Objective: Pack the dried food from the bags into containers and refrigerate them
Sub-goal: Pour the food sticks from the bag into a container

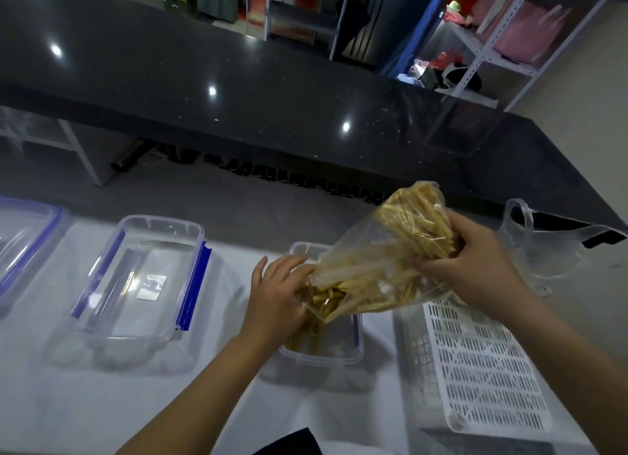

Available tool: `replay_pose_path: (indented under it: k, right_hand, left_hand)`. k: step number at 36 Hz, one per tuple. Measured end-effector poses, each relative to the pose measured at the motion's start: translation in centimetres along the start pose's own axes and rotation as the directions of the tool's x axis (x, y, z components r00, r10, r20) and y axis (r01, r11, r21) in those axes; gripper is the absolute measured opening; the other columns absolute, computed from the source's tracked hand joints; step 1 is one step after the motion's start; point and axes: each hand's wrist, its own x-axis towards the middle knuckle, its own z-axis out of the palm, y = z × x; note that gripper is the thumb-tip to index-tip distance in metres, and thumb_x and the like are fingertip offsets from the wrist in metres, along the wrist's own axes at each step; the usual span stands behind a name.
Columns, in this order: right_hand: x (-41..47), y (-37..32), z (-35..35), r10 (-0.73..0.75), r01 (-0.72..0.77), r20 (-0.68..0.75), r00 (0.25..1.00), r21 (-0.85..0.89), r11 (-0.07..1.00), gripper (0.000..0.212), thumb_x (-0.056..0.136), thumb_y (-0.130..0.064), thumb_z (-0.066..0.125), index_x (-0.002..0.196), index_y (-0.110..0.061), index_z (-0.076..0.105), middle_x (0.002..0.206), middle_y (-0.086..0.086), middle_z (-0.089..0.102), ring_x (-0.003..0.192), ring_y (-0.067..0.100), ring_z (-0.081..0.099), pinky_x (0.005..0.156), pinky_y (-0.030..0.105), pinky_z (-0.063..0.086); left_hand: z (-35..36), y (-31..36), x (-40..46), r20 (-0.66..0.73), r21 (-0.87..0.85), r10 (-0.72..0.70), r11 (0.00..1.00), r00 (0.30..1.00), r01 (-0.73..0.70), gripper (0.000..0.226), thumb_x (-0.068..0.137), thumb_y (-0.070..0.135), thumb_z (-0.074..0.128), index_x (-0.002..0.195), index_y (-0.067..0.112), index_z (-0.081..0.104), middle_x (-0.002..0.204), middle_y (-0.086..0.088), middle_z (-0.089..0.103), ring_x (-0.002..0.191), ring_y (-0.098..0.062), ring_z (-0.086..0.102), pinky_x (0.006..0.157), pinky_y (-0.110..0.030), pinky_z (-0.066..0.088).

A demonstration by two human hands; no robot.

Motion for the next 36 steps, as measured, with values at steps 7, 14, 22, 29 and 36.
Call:
replay_pose_path:
  k: [7, 14, 22, 29, 36]
  right_hand:
    - [0.7, -1.0, 0.1, -0.066, 0.067, 0.018, 0.998, -0.067, 0.996, 0.065, 0.07, -0.019, 0.086, 0.115, -0.057, 0.059, 0.096, -0.022, 0.071, 0.083, -0.002, 0.068, 0.075, 0.032, 0.057]
    - [0.8, -2.2, 0.8, -0.122, 0.127, 0.04, 0.992, -0.153, 0.98, 0.065, 0.071, -0.03, 0.085, 0.122, -0.058, 0.054, 0.097, -0.027, 0.068, 0.083, -0.004, 0.066, 0.071, 0.028, 0.056]
    - [1.2, -3.1, 1.6, -0.124, 0.125, 0.02, 0.992, -0.226, 0.966, 0.042, 0.075, -0.026, 0.082, 0.103, -0.051, 0.064, 0.081, -0.02, 0.07, 0.076, -0.002, 0.063, 0.067, 0.03, 0.053]
    - [1.1, -2.3, 3.2, -0.117, 0.116, 0.008, 0.993, -0.253, 0.961, 0.039, 0.077, -0.023, 0.08, 0.106, -0.044, 0.065, 0.082, -0.019, 0.068, 0.081, 0.004, 0.062, 0.065, 0.023, 0.044]
    - [2.3, -3.8, 2.1, -0.187, 0.174, -0.034, 0.982, -0.24, 0.955, 0.04, 0.076, -0.031, 0.08, 0.11, -0.045, 0.065, 0.083, -0.025, 0.068, 0.083, -0.007, 0.062, 0.066, 0.018, 0.045]
  left_hand:
    - [-0.4, 0.3, -1.1, 0.194, -0.169, -0.092, 0.978, 0.977, 0.126, 0.081, 0.085, 0.047, 0.073, 0.152, 0.028, 0.033, 0.158, 0.007, 0.036, 0.149, -0.019, 0.026, 0.123, -0.046, 0.017]
    - [-2.3, -1.5, -1.7, 0.3, -0.307, -0.353, 0.844, 0.886, 0.44, 0.107, 0.071, 0.088, 0.048, 0.158, 0.035, 0.014, 0.166, 0.009, 0.018, 0.154, -0.018, 0.012, 0.124, -0.051, 0.016]
    - [-1.6, -3.1, -5.5, 0.321, -0.259, -0.429, 0.818, 0.845, 0.514, 0.064, 0.084, 0.08, 0.034, 0.141, 0.062, 0.01, 0.166, 0.016, 0.014, 0.154, -0.01, 0.005, 0.123, -0.043, 0.003]
    - [-2.7, -2.3, -5.2, 0.241, -0.32, -0.408, 0.823, 0.88, 0.469, 0.068, 0.082, 0.07, 0.047, 0.143, 0.058, 0.019, 0.153, 0.034, 0.016, 0.148, -0.004, 0.018, 0.123, -0.046, 0.015]
    - [-4.3, -1.6, -3.0, 0.19, -0.346, -0.426, 0.814, 0.884, 0.467, 0.069, 0.085, 0.066, 0.048, 0.147, 0.051, 0.022, 0.162, 0.013, 0.027, 0.148, -0.013, 0.027, 0.119, -0.05, 0.027]
